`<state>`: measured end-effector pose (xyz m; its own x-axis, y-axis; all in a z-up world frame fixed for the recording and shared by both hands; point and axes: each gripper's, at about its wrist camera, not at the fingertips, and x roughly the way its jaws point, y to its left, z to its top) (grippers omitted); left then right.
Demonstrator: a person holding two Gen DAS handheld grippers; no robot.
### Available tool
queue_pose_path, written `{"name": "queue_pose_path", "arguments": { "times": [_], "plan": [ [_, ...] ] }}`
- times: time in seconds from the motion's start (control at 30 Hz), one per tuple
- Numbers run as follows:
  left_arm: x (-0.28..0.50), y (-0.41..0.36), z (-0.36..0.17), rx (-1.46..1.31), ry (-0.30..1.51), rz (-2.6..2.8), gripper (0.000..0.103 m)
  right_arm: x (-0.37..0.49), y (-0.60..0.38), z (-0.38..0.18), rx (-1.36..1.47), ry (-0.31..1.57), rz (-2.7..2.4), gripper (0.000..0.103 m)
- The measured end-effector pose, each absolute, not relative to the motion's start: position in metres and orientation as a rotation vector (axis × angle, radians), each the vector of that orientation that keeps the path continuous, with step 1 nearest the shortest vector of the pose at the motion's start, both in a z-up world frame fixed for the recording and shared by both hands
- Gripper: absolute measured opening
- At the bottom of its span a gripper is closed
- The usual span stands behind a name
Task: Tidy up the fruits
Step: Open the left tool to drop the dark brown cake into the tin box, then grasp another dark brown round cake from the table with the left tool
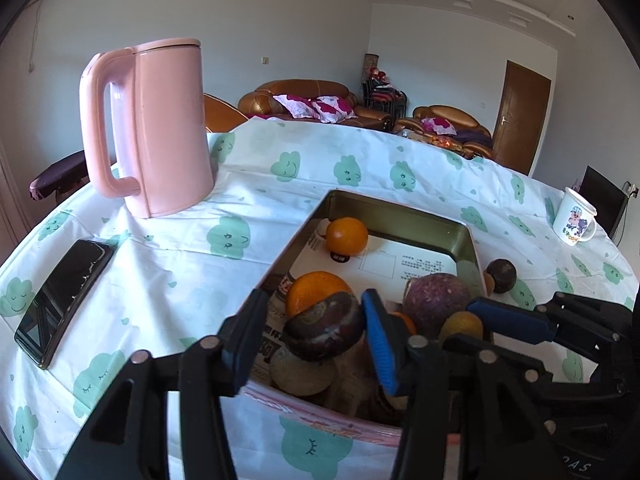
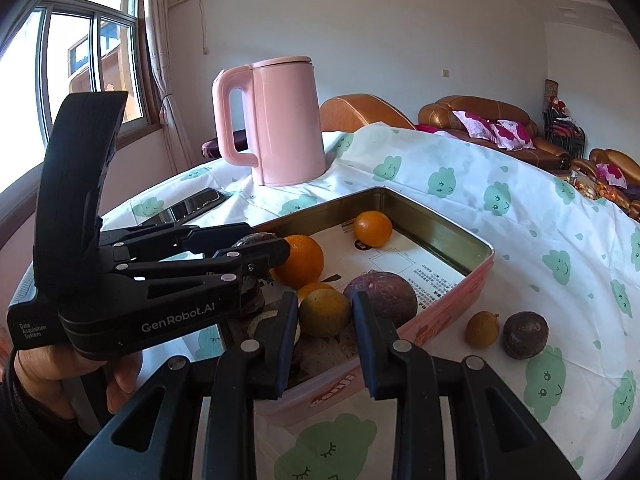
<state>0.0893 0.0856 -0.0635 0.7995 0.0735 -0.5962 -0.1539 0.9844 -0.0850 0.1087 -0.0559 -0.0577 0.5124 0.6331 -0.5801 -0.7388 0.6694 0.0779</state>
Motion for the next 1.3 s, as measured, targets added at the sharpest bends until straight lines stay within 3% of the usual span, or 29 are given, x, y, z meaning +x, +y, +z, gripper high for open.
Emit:
{"name": "queue_pose_path", "arguments": {
  "times": [0.03,0.1,0.17,0.23,0.57,1.07,1.13,1.2,1.3],
  "plan": [
    [0.087,0.087,-0.061,-0.141,0.621,0.116,0.068,0.108,-0.058,-0.057,-0.184,0.607,0.828,0.042],
    [0.080,0.093,-0.054,-0.160,0.594,0.126,0.071,0.106,-0.065,-0.054,-0.165,0.587,0.820,0.046],
    [0.072,0.104,-0.044,-0.184,0.550,0.158,0.085,0.108,-0.075,-0.051,-0.138,0.578,0.796,0.046],
    [0.065,0.118,-0.035,-0.217,0.513,0.190,0.089,0.112,-0.088,-0.049,-0.115,0.572,0.770,0.046],
    [0.061,0.131,-0.036,-0.278,0.493,0.220,0.089,0.141,-0.136,-0.057,-0.230,0.613,0.571,0.046],
    [0.065,0.109,-0.036,-0.243,0.507,0.169,0.094,0.170,-0.086,-0.084,-0.517,0.690,0.616,0.046],
    [0.067,0.107,-0.036,-0.239,0.510,0.164,0.094,0.176,-0.084,-0.085,-0.522,0.695,0.610,0.041],
    [0.068,0.105,-0.035,-0.235,0.512,0.158,0.094,0.179,-0.080,-0.087,-0.533,0.708,0.608,0.029],
    [0.071,0.098,-0.030,-0.220,0.509,0.144,0.094,0.174,-0.080,-0.086,-0.532,0.698,0.610,0.028]
  ]
}}
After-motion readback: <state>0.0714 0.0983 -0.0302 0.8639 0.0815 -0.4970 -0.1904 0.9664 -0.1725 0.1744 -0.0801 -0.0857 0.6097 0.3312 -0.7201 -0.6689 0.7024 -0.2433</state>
